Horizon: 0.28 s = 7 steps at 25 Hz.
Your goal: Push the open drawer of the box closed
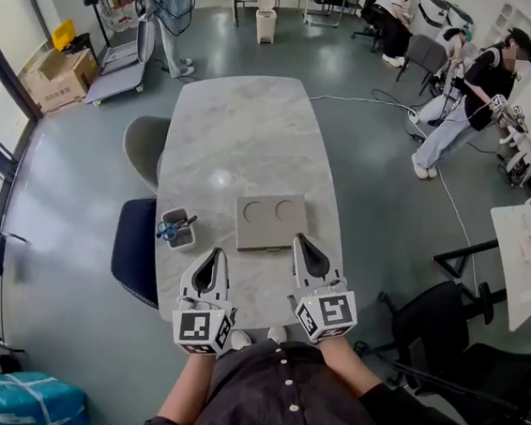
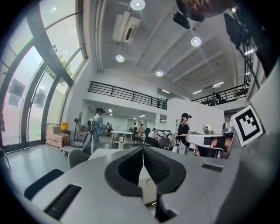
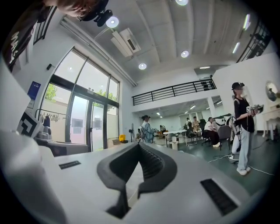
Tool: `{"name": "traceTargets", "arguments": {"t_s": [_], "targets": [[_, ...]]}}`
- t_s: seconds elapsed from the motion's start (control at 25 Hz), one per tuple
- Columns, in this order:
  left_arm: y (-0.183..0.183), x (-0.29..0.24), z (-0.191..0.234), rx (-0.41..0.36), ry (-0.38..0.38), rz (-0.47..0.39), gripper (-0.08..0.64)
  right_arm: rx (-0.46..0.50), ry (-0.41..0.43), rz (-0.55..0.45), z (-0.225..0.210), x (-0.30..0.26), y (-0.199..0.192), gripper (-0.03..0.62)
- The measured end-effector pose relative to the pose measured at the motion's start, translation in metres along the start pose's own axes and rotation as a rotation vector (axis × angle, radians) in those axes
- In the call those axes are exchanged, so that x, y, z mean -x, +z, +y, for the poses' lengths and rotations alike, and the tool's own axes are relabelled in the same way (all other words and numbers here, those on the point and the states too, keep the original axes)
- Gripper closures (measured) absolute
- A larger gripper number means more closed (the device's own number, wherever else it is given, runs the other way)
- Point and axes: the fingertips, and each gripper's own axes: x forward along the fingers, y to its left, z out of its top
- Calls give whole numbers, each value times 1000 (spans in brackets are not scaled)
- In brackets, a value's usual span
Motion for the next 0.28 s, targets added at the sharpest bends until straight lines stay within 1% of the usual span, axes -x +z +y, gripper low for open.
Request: {"name": "traceTargets", "arguments": {"t_s": [0.28], "targets": [[0,3,1,1,0,-5,543,-4,2,-14,4,1,4,595]]}}
